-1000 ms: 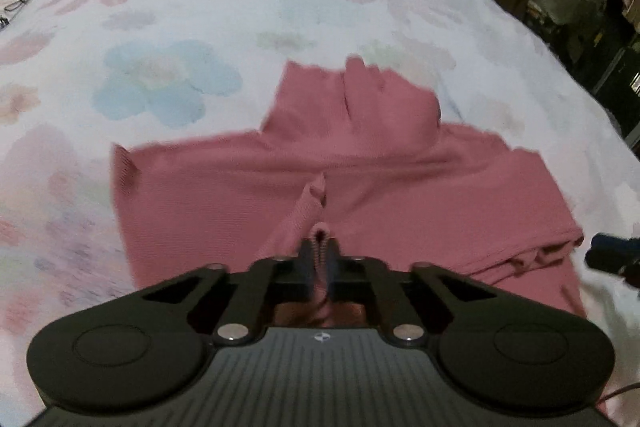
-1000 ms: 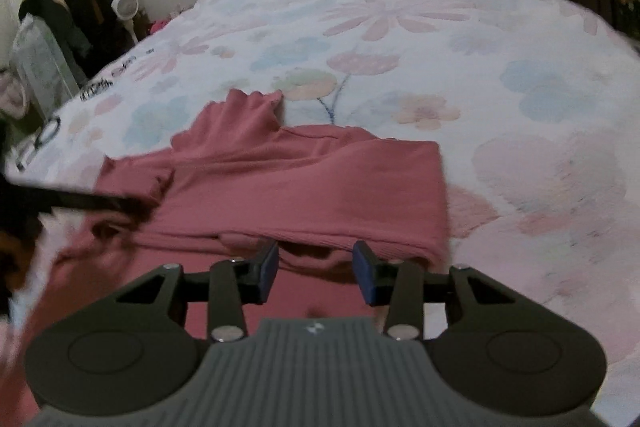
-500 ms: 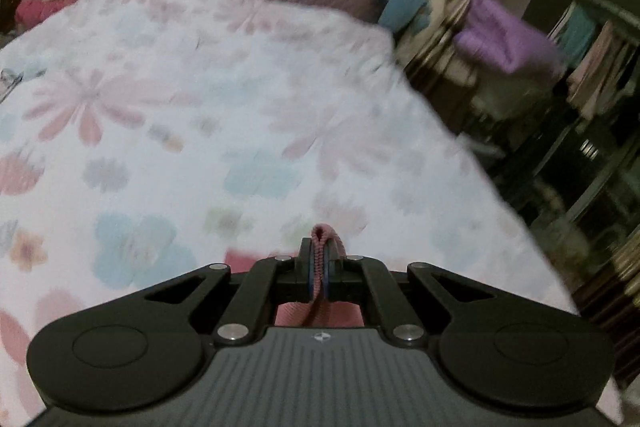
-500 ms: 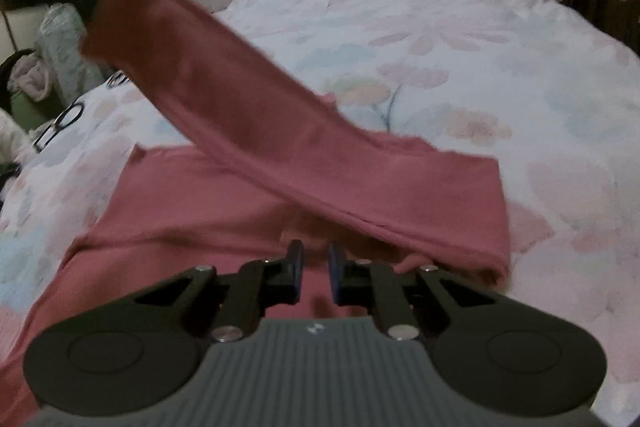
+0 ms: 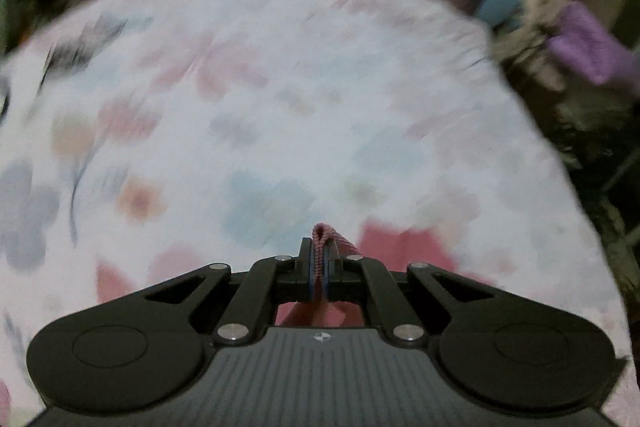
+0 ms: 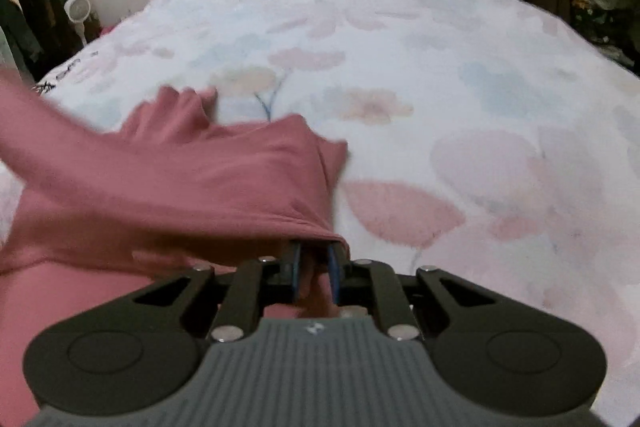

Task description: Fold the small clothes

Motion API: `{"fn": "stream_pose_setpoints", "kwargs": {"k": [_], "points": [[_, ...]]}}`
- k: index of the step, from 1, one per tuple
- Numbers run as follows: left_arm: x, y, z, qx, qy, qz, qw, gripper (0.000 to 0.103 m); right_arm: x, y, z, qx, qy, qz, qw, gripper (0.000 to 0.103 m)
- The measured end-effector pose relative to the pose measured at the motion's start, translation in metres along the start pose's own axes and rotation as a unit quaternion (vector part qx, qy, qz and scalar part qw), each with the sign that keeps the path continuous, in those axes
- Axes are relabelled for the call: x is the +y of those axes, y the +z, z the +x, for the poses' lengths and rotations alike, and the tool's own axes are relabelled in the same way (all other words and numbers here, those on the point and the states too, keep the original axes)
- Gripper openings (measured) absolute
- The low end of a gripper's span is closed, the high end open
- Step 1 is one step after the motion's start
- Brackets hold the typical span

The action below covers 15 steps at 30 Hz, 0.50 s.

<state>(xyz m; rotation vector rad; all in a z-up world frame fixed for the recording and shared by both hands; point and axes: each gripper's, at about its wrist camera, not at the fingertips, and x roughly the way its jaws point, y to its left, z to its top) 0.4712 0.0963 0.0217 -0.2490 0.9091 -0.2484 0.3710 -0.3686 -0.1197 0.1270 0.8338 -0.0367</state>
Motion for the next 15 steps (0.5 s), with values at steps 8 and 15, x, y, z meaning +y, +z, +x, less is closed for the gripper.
{"fn": "stream_pose_setpoints", "kwargs": {"k": [8, 15], "points": [[0.07, -0.039, 0.062, 0.078, 0.054, -0.05, 0.9943, 0.003, -0.01, -0.011, -0.009, 0.038, 0.029, -0.006, 0.999, 0.017], [0.083, -0.046, 0.068, 0.073, 0.039, -0.051, 0.9953, 0.003, -0.032, 0.026, -0.036, 0.021, 0.075, 0.039, 0.996, 0.023]]}}
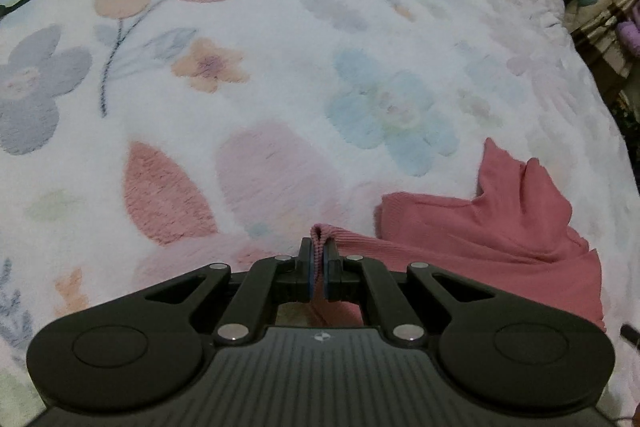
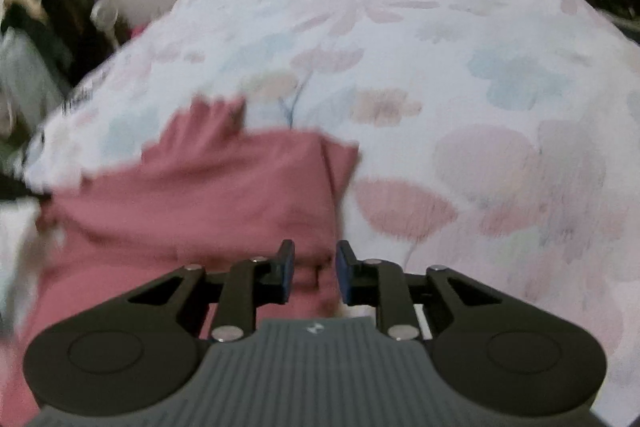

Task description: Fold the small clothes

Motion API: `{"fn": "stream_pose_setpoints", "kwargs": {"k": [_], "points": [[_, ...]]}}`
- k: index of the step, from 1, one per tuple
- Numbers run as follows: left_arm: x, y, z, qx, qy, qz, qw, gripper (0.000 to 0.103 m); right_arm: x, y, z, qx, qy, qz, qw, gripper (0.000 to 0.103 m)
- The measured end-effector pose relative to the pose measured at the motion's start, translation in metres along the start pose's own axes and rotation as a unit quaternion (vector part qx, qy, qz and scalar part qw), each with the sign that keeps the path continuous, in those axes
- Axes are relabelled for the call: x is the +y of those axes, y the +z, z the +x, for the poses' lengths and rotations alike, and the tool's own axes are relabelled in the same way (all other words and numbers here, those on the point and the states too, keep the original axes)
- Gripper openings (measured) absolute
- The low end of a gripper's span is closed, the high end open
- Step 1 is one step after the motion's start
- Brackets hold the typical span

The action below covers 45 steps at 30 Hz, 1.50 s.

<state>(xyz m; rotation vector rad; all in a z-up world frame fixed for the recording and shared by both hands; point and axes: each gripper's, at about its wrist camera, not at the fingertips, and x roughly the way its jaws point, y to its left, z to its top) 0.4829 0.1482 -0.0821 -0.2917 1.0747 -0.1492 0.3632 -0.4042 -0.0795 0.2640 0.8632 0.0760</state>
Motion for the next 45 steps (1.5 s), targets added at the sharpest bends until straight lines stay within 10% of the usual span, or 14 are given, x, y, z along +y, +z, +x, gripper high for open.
{"fn": "stream_pose_setpoints", "kwargs": {"k": [4, 9, 14, 24, 33, 42, 45], "points": [[-0.003, -0.005, 0.002, -0.011, -0.013, -0.006, 0.9998, 0.01, -0.014, 0.035, 0.035, -0.007, -0.019, 0.046, 0.999, 0.033], [0.005, -0.011, 0.003, -0.035, -0.052, -0.028, 0.9977, 0.053, -0.033, 0.058, 0.089, 0.0, -0.029, 0.122, 0.992, 0.033], [0.012, -0.019, 0.013, -0.029, -0.057, -0.046, 0.9969, 0.055, -0.029, 0.053, 0.118, 0.037, -0.015, 0.124, 0.991, 0.0], [0.017, -0.02, 0.007, -0.033, -0.085, -0.049, 0.9946, 0.064, -0.043, 0.064, 0.115, 0.018, -0.126, 0.083, 0.988, 0.0], [0.015, -0.05, -0.024, -0.03, -0.119, 0.026, 0.9921, 0.077, -0.018, 0.038, 0.043, 0.016, -0.035, 0.019, 0.999, 0.006], [0.01, -0.067, -0.008, -0.043, -0.077, 0.055, 0.9946, 0.076, 0.001, -0.017, 0.014, 0.042, -0.043, -0.038, 0.997, 0.018], [0.009, -0.059, 0.0, -0.045, -0.081, 0.042, 0.9948, 0.031, 0.001, -0.023, 0.01, 0.043, -0.046, -0.036, 0.997, 0.019]]}}
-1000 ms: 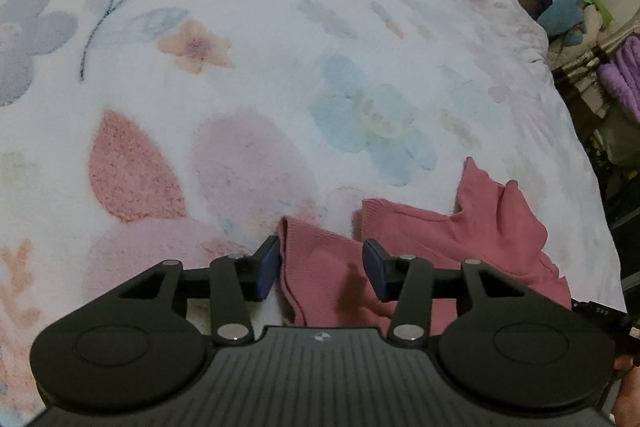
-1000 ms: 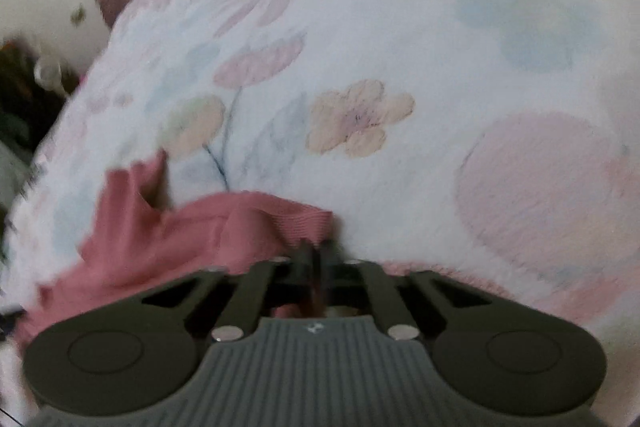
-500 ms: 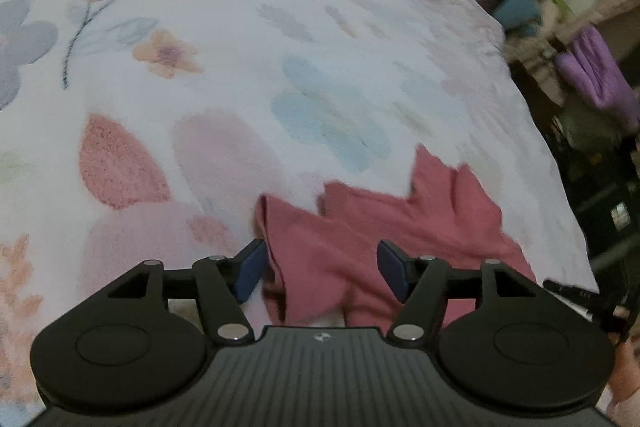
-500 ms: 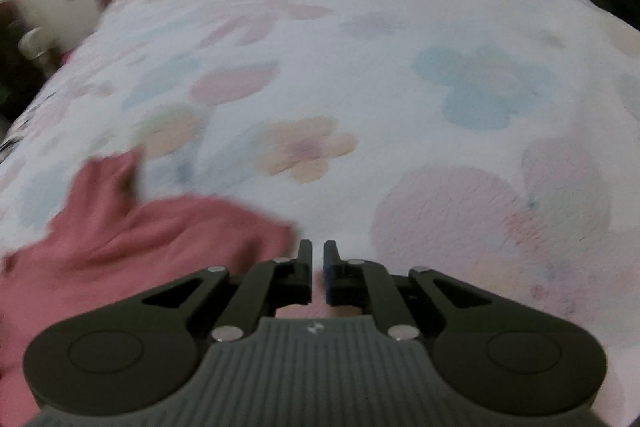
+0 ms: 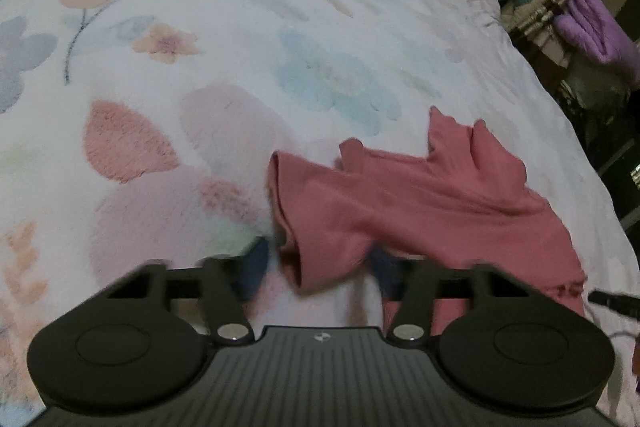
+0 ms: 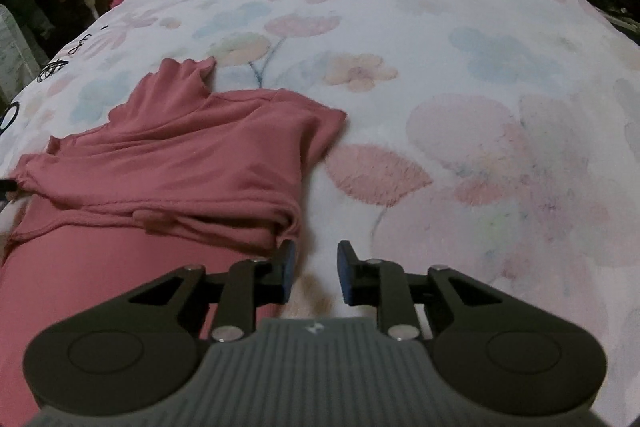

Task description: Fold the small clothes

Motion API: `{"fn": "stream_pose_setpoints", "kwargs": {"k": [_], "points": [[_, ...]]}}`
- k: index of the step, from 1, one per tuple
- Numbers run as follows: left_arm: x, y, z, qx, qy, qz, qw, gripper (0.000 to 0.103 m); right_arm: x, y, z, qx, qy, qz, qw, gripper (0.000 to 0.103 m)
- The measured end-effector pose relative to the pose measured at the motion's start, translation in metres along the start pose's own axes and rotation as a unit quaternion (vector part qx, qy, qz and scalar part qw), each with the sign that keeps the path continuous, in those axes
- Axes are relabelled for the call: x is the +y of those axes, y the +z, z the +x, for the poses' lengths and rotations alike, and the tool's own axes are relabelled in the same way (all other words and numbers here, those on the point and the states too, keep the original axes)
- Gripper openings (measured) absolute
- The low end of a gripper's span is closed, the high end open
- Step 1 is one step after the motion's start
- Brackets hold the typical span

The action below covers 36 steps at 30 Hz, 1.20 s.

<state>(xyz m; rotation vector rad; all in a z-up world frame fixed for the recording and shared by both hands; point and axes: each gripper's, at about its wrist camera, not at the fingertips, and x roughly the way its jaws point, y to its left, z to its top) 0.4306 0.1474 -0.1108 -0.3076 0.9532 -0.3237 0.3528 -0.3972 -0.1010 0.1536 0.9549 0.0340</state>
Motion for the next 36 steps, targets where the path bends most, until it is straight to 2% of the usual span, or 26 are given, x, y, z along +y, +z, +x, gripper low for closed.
{"fn": "stream_pose_setpoints", "kwargs": {"k": [1, 4, 6, 7, 9, 10, 11, 12, 17, 20, 22, 26, 27, 28, 30, 31, 32, 34, 36], "points": [[0.0, 0.003, -0.001, 0.0, -0.006, -0.006, 1.0, 0.015, 0.001, -0.001, -0.001, -0.001, -0.003, -0.006, 1.0, 0.02], [-0.006, 0.01, -0.02, -0.022, -0.023, -0.002, 0.9995, 0.011, 0.004, -0.001, 0.0, -0.003, -0.009, -0.028, 1.0, 0.02], [-0.011, 0.018, -0.041, -0.037, -0.032, 0.006, 0.9988, 0.011, 0.004, 0.003, 0.001, -0.008, -0.008, -0.027, 1.0, 0.02], [-0.013, 0.023, -0.049, -0.036, -0.034, 0.008, 0.9987, 0.011, 0.004, 0.006, 0.003, -0.011, -0.001, -0.018, 1.0, 0.023], [-0.015, 0.03, -0.059, -0.026, -0.021, 0.019, 0.9993, 0.011, 0.007, 0.011, 0.01, -0.013, 0.007, -0.012, 1.0, 0.029], [-0.015, 0.032, -0.061, -0.016, -0.007, 0.026, 0.9995, 0.011, 0.01, 0.012, 0.016, -0.012, 0.003, -0.019, 1.0, 0.028], [-0.013, 0.032, -0.06, -0.008, 0.006, 0.03, 0.9995, 0.011, 0.013, 0.013, 0.021, -0.006, -0.002, -0.025, 1.0, 0.023], [-0.009, 0.031, -0.056, 0.004, 0.015, 0.027, 0.9995, 0.011, 0.014, 0.014, 0.026, 0.001, -0.001, -0.023, 1.0, 0.0], [0.013, 0.013, -0.027, 0.049, 0.06, 0.016, 0.9969, 0.011, 0.011, 0.011, 0.024, 0.024, -0.007, -0.02, 0.999, 0.0], [0.019, 0.01, -0.019, 0.044, 0.066, 0.002, 0.9969, 0.011, 0.01, 0.008, 0.015, 0.039, 0.017, -0.024, 0.999, 0.0], [0.02, 0.012, -0.02, 0.039, 0.065, -0.002, 0.9971, 0.011, 0.008, 0.009, 0.008, 0.039, 0.018, -0.026, 0.999, 0.001], [0.016, 0.019, -0.02, 0.038, 0.065, 0.011, 0.9971, 0.012, -0.012, 0.025, 0.005, 0.028, 0.032, 0.037, 0.998, 0.004], [0.016, 0.02, -0.02, 0.038, 0.062, 0.011, 0.9973, 0.012, -0.014, 0.03, 0.008, 0.025, 0.03, 0.044, 0.998, 0.009], [0.015, 0.022, -0.02, 0.039, 0.059, 0.009, 0.9974, 0.013, -0.015, 0.036, 0.013, 0.022, 0.03, 0.05, 0.998, 0.023], [0.018, 0.024, -0.018, 0.043, 0.055, 0.002, 0.9975, 0.016, -0.015, 0.048, 0.026, 0.019, 0.033, 0.071, 0.997, 0.04], [0.019, 0.025, -0.017, 0.042, 0.053, 0.0, 0.9977, 0.019, -0.015, 0.054, 0.034, 0.016, 0.037, 0.087, 0.995, 0.039], [0.02, 0.025, -0.016, 0.042, 0.049, -0.002, 0.9979, 0.032, -0.016, 0.06, 0.042, 0.016, 0.043, 0.104, 0.994, 0.039], [0.024, 0.025, -0.015, 0.045, 0.039, -0.015, 0.9981, 0.046, -0.017, 0.069, 0.061, 0.017, 0.047, 0.14, 0.989, 0.039], [0.032, 0.025, -0.015, 0.04, 0.017, -0.041, 0.9982, 0.053, -0.019, 0.075, 0.082, 0.02, 0.042, 0.165, 0.985, 0.039]]}}
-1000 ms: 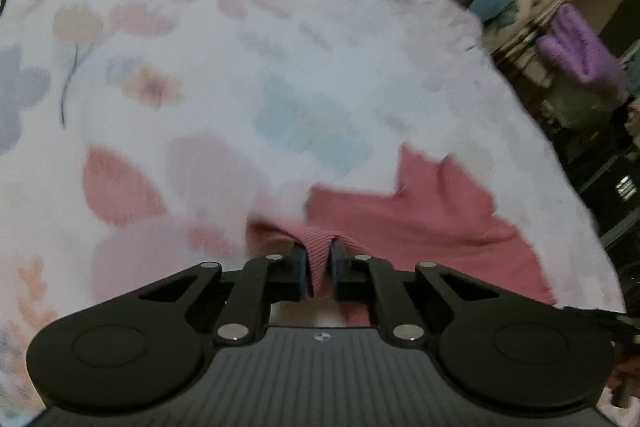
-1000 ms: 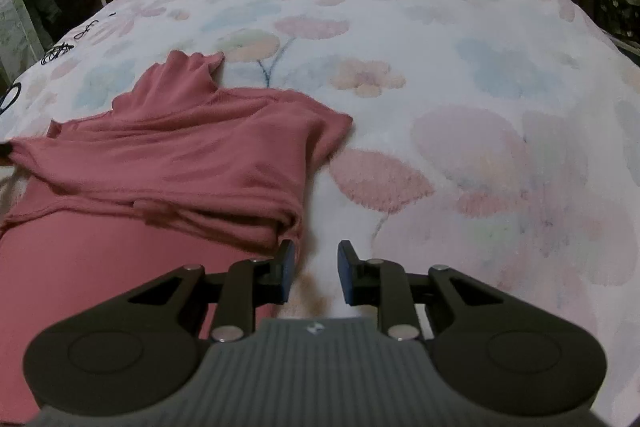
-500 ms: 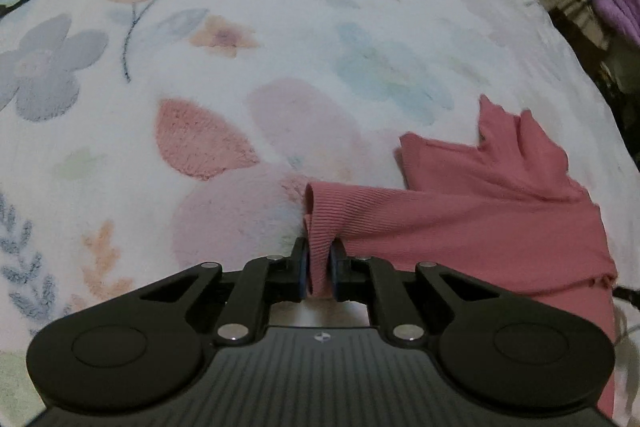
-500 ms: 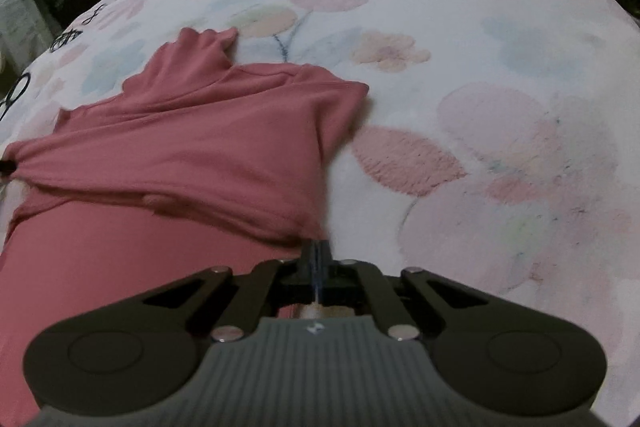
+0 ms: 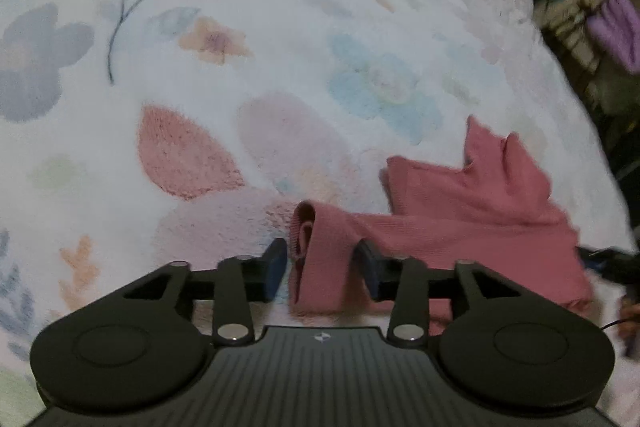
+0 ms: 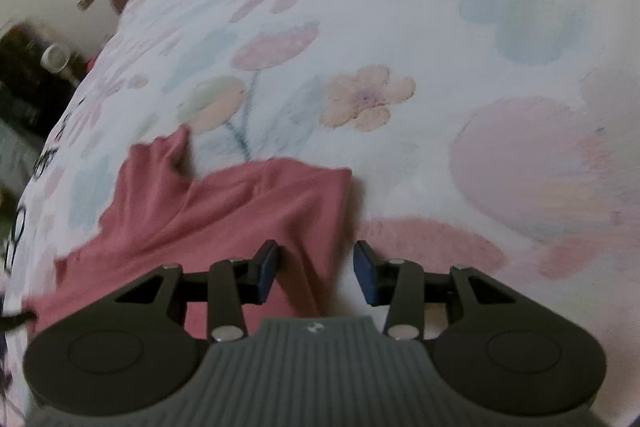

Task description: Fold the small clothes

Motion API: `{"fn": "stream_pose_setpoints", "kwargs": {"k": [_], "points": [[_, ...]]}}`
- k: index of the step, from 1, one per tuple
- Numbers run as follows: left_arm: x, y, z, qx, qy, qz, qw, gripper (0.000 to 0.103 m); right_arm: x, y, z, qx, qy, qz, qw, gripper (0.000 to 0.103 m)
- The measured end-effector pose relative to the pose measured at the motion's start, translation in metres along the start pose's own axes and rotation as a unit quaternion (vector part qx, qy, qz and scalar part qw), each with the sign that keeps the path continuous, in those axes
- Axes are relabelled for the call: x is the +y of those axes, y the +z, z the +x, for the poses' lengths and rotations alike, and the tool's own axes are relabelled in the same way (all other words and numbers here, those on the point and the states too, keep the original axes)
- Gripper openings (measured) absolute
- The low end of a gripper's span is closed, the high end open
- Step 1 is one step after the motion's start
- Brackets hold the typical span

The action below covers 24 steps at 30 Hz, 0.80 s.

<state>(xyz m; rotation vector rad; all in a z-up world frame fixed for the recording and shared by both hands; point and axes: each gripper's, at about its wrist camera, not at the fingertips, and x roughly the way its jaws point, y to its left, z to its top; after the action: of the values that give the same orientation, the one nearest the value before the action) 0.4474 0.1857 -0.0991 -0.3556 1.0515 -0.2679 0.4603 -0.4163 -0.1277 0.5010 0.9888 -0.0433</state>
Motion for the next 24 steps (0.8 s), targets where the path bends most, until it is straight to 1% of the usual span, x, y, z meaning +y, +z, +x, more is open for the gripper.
{"fn": "stream_pose_setpoints", "kwargs": {"k": [1, 2, 3, 4, 7, 9, 10, 12, 13, 14, 15, 16, 19, 20, 21, 24], "points": [[0.003, 0.001, 0.0, -0.003, -0.008, -0.01, 0.9999, 0.056, -0.002, 0.002, 0.008, 0.0, -0.004, 0.011, 1.0, 0.037], [0.006, 0.002, -0.001, -0.008, -0.015, -0.021, 0.9996, 0.058, -0.004, 0.004, 0.014, 0.001, -0.003, 0.022, 1.0, 0.03], [0.009, 0.004, -0.001, -0.013, -0.02, -0.029, 0.9993, 0.059, -0.006, 0.005, 0.02, 0.003, 0.002, 0.024, 1.0, 0.003], [0.011, 0.005, -0.002, -0.019, -0.022, -0.034, 0.999, 0.061, -0.004, 0.006, 0.023, 0.006, -0.002, 0.012, 1.0, 0.0], [0.018, 0.009, -0.003, -0.039, -0.021, -0.054, 0.9976, 0.064, 0.0, 0.009, 0.021, 0.002, -0.023, -0.028, 0.999, 0.0], [0.022, 0.009, 0.001, -0.031, -0.019, -0.068, 0.997, 0.064, 0.001, 0.008, 0.018, -0.001, -0.022, -0.038, 0.999, 0.0], [0.022, 0.008, 0.003, -0.028, -0.017, -0.07, 0.997, 0.064, 0.0, 0.008, 0.016, -0.002, -0.019, -0.039, 0.999, 0.004], [0.022, 0.005, 0.008, -0.021, -0.018, -0.071, 0.9971, 0.061, 0.0, 0.006, 0.009, -0.011, -0.011, -0.044, 0.999, 0.005], [0.02, 0.004, 0.01, -0.02, -0.021, -0.069, 0.9972, 0.054, 0.001, 0.004, 0.003, -0.017, -0.008, -0.05, 0.999, 0.006], [0.018, 0.003, 0.01, -0.022, -0.025, -0.069, 0.9971, 0.037, 0.002, 0.002, -0.002, -0.02, -0.006, -0.055, 0.998, 0.006], [0.015, 0.003, 0.008, -0.025, -0.03, -0.067, 0.997, 0.022, 0.003, -0.001, -0.007, -0.021, -0.005, -0.058, 0.998, 0.007], [0.009, 0.004, 0.004, -0.032, -0.032, -0.059, 0.9972, 0.01, 0.003, -0.005, -0.012, -0.022, -0.004, -0.06, 0.998, 0.008], [-0.019, 0.005, -0.016, -0.059, -0.039, -0.025, 0.9972, 0.009, 0.005, -0.018, -0.029, -0.028, -0.001, -0.079, 0.996, 0.01], [-0.033, 0.007, -0.023, -0.068, -0.037, -0.013, 0.9969, 0.009, 0.005, -0.022, -0.034, -0.031, -0.001, -0.087, 0.996, 0.011], [-0.047, 0.009, -0.028, -0.074, -0.028, -0.003, 0.9969, 0.009, 0.006, -0.027, -0.041, -0.035, -0.003, -0.095, 0.995, 0.014], [-0.087, 0.016, -0.029, -0.065, -0.014, 0.021, 0.9976, 0.009, 0.006, -0.04, -0.056, -0.04, -0.001, -0.108, 0.993, 0.014]]}}
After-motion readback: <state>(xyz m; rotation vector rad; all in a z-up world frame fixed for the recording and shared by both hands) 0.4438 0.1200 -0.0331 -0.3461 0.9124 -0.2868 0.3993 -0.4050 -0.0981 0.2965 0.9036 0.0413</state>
